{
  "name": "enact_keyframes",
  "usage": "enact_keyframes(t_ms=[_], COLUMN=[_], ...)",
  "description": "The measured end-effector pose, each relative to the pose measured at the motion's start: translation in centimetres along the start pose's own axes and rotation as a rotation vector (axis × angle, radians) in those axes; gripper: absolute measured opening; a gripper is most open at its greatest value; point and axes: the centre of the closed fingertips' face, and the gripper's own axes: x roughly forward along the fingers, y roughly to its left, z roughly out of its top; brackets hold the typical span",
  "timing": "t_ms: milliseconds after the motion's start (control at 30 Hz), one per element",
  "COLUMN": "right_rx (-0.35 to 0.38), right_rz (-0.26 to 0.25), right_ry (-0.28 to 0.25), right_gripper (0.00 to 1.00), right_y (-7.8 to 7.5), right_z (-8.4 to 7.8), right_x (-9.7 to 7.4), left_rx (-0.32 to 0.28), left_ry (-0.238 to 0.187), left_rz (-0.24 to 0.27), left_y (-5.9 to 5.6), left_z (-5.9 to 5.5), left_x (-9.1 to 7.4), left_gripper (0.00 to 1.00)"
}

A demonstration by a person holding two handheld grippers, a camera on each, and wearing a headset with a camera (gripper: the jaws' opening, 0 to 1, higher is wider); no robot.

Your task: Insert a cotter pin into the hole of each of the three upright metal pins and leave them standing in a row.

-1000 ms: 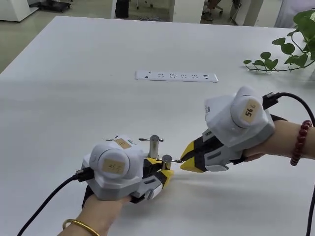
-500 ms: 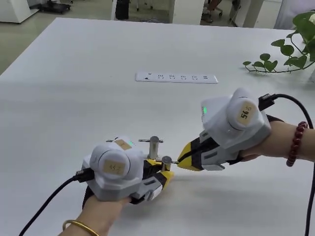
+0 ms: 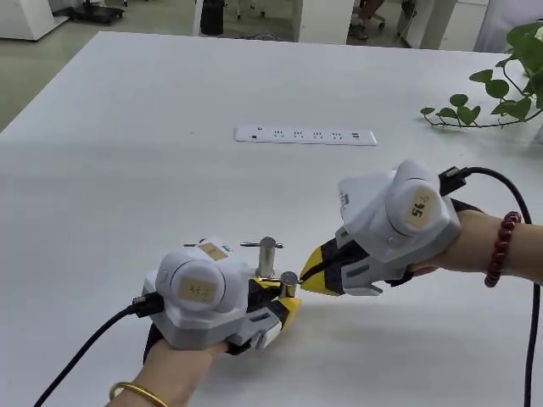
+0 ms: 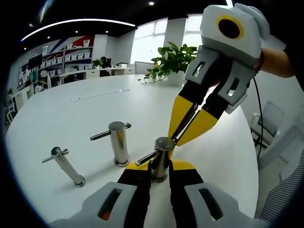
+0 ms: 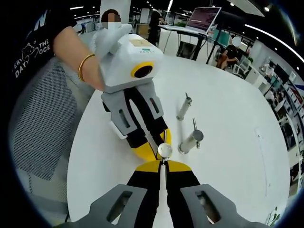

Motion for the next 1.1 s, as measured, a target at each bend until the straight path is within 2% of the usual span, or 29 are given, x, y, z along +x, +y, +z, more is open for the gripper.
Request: enact_keyframes(t_ms=[267, 433, 667, 933, 1100], right_rx=[-0.007, 0.004, 0.075, 0.178, 0.215], right_rz=[-0.003, -0.011, -0.027, -0.041, -0.029], right_ry=[0.007, 0.008, -0.023, -0.074, -0.083], right_gripper=[0.00, 0.00, 0.06, 0.12, 0.14], right_y=[0.0, -0.1, -0.3, -0.8, -0.7], right_z=[-0.1, -0.2, -0.1, 0.6, 1.0], right_x=[0.0, 0.1, -0.1, -0.3, 0.0], left_rx=[-0.015, -0.018, -0.006, 0.000, -0.005], left_ry=[0.001, 0.030, 0.050, 0.044, 0.029], left_rz=[-0.001, 0.000, 0.000, -0.007, -0.018], left_y=[0.1, 0.1, 0.2, 0.3, 0.5], left_z=[-0.1, -0.7, -0.9, -0.7, -0.5], left_x=[0.0, -0.2, -0.8, -2.3, -3.3], left_gripper=[0.12, 0.12, 0.21, 0.30, 0.37])
